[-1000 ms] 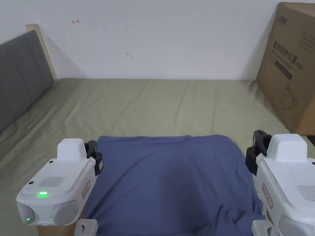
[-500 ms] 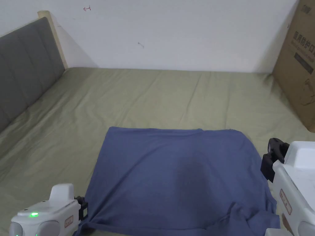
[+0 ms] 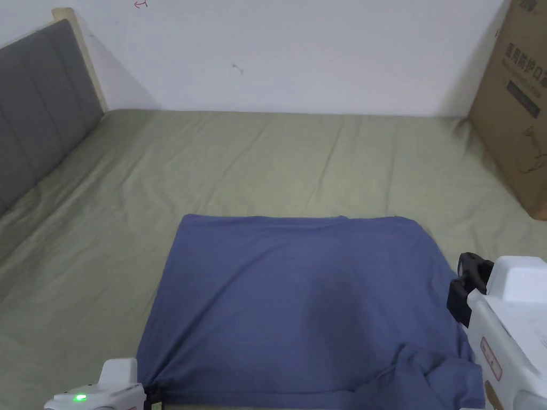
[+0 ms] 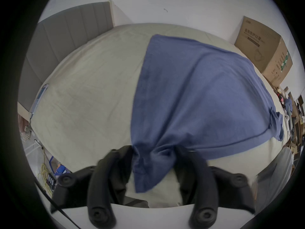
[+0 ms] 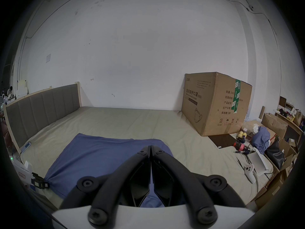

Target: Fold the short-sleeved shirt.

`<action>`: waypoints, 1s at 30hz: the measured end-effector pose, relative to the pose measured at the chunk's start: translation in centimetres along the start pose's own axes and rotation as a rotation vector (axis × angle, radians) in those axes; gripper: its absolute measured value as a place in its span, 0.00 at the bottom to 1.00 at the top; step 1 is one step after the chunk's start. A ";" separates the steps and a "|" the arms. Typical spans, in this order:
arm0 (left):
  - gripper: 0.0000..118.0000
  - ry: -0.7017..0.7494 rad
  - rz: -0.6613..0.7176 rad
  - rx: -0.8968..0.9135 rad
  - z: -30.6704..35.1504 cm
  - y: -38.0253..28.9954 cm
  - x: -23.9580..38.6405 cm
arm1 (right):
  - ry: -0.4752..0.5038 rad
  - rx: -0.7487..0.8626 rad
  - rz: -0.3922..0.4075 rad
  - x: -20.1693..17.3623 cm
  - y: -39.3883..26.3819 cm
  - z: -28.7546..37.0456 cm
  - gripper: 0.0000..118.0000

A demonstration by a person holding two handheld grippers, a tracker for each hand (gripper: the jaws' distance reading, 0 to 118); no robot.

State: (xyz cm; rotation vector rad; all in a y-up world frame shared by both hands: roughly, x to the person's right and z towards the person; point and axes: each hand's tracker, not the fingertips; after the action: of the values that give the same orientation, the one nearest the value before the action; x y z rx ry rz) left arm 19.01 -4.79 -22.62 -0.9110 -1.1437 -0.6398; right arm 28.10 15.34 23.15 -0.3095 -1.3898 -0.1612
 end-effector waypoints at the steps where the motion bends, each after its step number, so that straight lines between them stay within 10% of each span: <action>1: 0.21 -0.004 0.001 0.013 0.2 -0.1 0.3 | -0.007 -0.006 -0.002 0.3 -0.2 0.1 0.00; 2: 0.05 -0.016 0.005 0.037 0.6 -0.1 0.5 | -0.012 -0.010 -0.002 0.6 -0.4 0.2 0.00; 8: 0.03 -0.033 0.006 0.060 2.0 0.8 1.2 | -0.037 -0.162 -0.080 3.5 -4.2 -0.5 0.09; 10: 0.03 -0.046 0.034 0.081 2.5 1.1 0.7 | -0.089 -0.267 -0.090 4.6 -6.9 -1.2 0.55; 12: 0.03 -0.061 0.050 0.088 3.0 1.5 0.4 | -0.081 -0.403 -0.111 5.5 -9.8 -2.3 0.80; 21: 0.03 -0.067 0.058 0.112 3.5 2.3 0.8 | -0.034 -0.674 -0.146 5.6 -18.9 -4.8 0.72; 24: 0.03 -0.063 0.058 0.107 3.4 2.3 0.8 | -0.020 -0.675 -0.151 5.0 -19.2 -5.2 0.47; 26: 0.03 -0.060 0.056 0.104 3.3 2.2 0.8 | -0.021 -0.679 -0.158 5.1 -19.6 -5.6 0.12; 30: 0.03 -0.060 0.069 0.107 3.5 2.3 0.8 | -0.015 -0.643 -0.176 5.8 -18.9 -4.7 0.05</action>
State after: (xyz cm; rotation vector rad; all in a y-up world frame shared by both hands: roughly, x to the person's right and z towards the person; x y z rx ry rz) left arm 19.45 -0.64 -22.04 -0.8791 -1.1838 -0.4934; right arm 28.00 -3.66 30.42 -0.7194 -1.3511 -0.7582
